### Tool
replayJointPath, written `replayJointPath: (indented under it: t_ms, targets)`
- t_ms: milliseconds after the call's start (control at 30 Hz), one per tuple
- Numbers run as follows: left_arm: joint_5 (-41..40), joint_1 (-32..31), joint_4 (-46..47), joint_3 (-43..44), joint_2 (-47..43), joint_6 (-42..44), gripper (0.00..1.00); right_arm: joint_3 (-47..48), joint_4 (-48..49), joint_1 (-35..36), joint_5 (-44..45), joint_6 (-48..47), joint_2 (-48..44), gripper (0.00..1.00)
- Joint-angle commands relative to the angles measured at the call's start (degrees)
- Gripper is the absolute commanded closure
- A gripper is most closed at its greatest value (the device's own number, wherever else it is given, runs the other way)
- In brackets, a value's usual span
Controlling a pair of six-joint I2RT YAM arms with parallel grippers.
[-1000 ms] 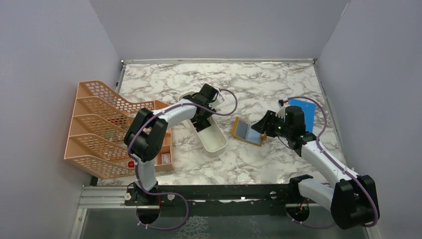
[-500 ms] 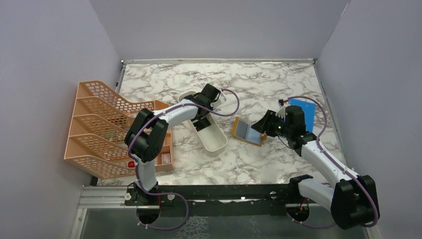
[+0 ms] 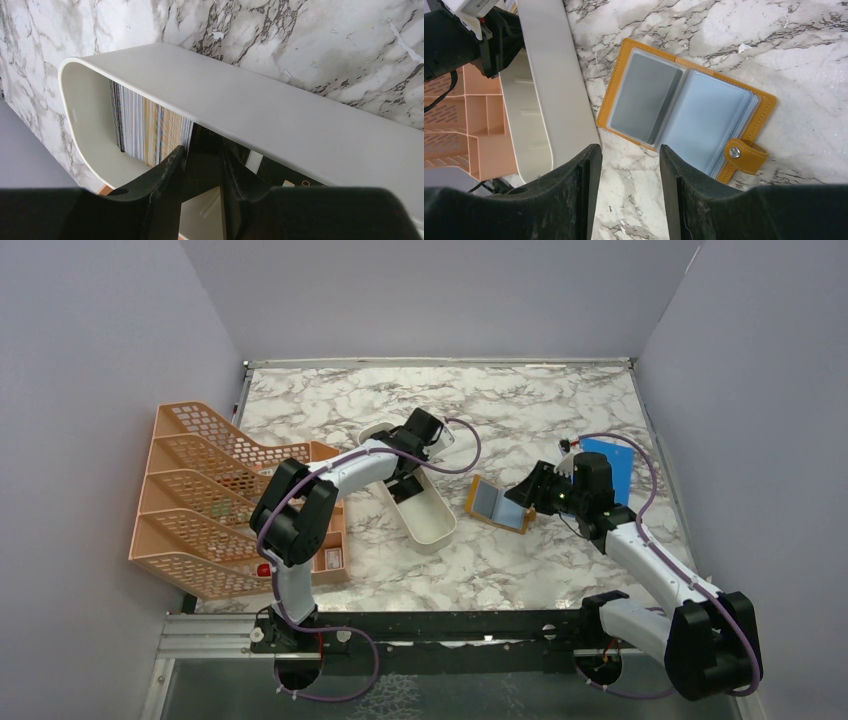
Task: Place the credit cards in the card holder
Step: Pick up the credit card from the storage box.
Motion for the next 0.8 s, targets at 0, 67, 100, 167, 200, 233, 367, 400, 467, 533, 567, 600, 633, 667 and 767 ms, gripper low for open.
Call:
replayJointPath:
  t_ms: [0, 67, 100, 167, 200, 233, 367, 400, 467, 533, 567, 600, 633, 667, 767]
  targets:
    - [-2.6, 0.0, 0.8, 1.1, -2.4, 0.7, 0.69, 0.9, 0.3, 0.1, -1.1, 0.2, -0.6, 0.48]
    - [-2.4, 0.0, 0.7, 1.1, -2.5, 0.7, 0.7, 0.9, 0.4, 0.1, -1.2, 0.3, -0.6, 0.48]
    - [-2.2, 0.0, 0.6, 1.1, -2.6, 0.6, 0.7, 0.9, 0.4, 0.1, -1.2, 0.3, -0.5, 0.48]
    - [-2.0, -0.1, 0.2, 1.4, -2.8, 0.6, 0.71, 0.9, 0.5, 0.1, -1.2, 0.3, -0.4, 0.48]
    - [-2.0, -0.1, 0.0, 1.5, -2.8, 0.6, 0.71, 0.9, 0.5, 0.1, -1.2, 0.3, -0.4, 0.48]
    - [-2.0, -0.1, -0.2, 1.7, -2.8, 0.6, 0.72, 0.8, 0.5, 0.1, -1.2, 0.3, -0.3, 0.48]
    - [-1.4, -0.1, -0.9, 2.1, -3.0, 0.5, 0.81, 0.6, 0.8, 0.1, -1.3, 0.4, -0.3, 0.48]
    - [-1.1, -0.1, -1.1, 2.2, -2.9, 0.4, 0.82, 0.7, 0.9, 0.1, -1.4, 0.4, -0.2, 0.48]
    - [-0.6, -0.1, -1.6, 2.3, -3.0, 0.1, 0.83, 0.7, 0.9, 0.1, -1.5, 0.5, -0.1, 0.48]
    - [0.0, -0.1, -2.2, 2.3, -3.0, -0.2, 0.83, 0.7, 0.9, 0.1, -1.5, 0.6, -0.2, 0.48]
    - [0.4, -0.1, -2.7, 2.3, -3.1, -0.4, 0.84, 0.7, 0.9, 0.1, -1.5, 0.5, -0.2, 0.48]
    - [0.9, -0.1, -3.2, 2.3, -3.2, -0.6, 0.86, 0.7, 0.9, 0.1, -1.5, 0.5, -0.1, 0.48]
    - [1.4, -0.1, -3.8, 3.8, -3.2, -1.0, 0.88, 0.7, 0.9, 0.1, -1.5, 0.5, -0.1, 0.48]
    - [1.8, -0.1, -4.3, 4.2, -3.3, -1.3, 0.9, 0.7, 1.0, 0.1, -1.5, 0.5, -0.1, 0.48]
    - [3.5, -0.1, -6.5, 5.5, -3.4, -2.5, 0.95, 0.7, 1.0, 0.1, -1.6, 0.5, 0.0, 0.48]
